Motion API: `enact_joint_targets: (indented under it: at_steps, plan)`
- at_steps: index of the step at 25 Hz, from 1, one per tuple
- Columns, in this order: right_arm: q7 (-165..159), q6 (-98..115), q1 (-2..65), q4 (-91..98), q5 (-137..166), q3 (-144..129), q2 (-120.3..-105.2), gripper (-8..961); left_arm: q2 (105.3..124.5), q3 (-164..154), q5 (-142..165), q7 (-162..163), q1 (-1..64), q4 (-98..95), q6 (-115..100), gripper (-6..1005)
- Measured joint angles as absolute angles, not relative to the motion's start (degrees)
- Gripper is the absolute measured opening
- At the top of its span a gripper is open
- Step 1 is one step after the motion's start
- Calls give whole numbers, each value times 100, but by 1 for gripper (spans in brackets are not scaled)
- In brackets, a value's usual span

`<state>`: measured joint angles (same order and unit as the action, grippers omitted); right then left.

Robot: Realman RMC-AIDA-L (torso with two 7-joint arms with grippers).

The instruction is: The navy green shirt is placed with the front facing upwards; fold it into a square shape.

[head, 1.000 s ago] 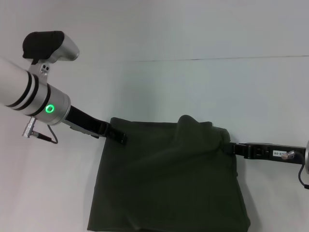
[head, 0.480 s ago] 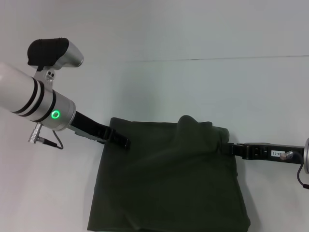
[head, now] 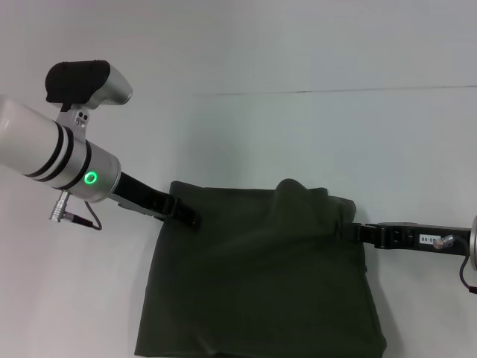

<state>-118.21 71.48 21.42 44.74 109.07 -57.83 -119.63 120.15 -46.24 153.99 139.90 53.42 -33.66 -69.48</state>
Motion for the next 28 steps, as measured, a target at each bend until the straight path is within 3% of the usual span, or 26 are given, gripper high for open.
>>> enact_joint_targets:
  at_steps: [7, 18, 20, 28]
  plan:
    - [-11821, 7189, 2128, 4474, 10902, -5783, -11961, 37, 12072, -4648, 15416, 13895, 5301, -3392, -6861, 565]
    - [-11821, 7230, 2142, 4474, 10905, -5783, -11961, 37, 12116, -4624, 15407, 13837, 5278, -3444, -6820, 332]
    - [-11821, 7233, 2142, 4474, 10907, -5783, -11961, 37, 12127, -4622, 15406, 13782, 5276, -3445, -6803, 124]
    - [-11821, 7233, 2145, 4474, 10908, -5783, -11961, 37, 12125, -4537, 15147, 13728, 5117, -3613, -6750, 49]
